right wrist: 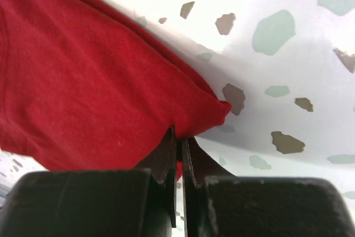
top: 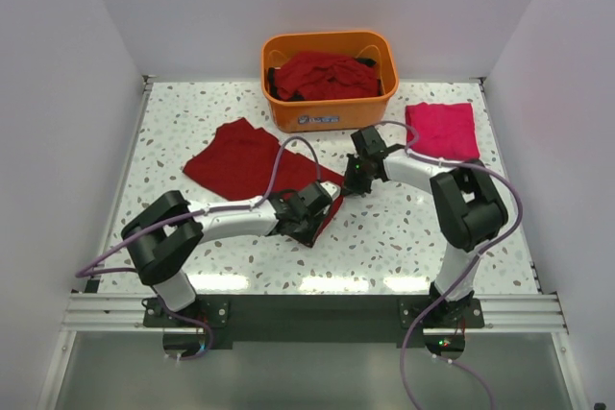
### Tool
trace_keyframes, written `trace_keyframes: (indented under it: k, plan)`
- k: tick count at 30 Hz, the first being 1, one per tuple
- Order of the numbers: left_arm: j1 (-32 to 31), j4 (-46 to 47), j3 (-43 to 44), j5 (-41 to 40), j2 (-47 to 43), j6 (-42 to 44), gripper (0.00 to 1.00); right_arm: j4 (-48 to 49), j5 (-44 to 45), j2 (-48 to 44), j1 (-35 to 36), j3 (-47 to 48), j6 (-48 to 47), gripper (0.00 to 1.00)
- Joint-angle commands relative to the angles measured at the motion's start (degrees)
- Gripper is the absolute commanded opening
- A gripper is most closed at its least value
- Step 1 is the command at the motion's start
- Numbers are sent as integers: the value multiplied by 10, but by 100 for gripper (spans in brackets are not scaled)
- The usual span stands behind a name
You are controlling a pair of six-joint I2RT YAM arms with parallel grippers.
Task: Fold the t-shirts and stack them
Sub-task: Fold the tshirt
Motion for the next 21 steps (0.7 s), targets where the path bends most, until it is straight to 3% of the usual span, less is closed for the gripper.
trace_keyframes:
  k: [1,12,17,21]
  plan:
    - [-44,2,37,28,-2,-5,0,-45,55,-33,-2,6,-17,0]
    - [-143,41,131,91,-15,-55,0,-241,194,-259,-56,-20,-128,0]
    - [-171,69,158,102,-25,-71,0,-308,214,-301,-59,32,-158,0]
    - [-171,42,156,60,-58,-78,0,-329,190,-290,-57,93,-168,0]
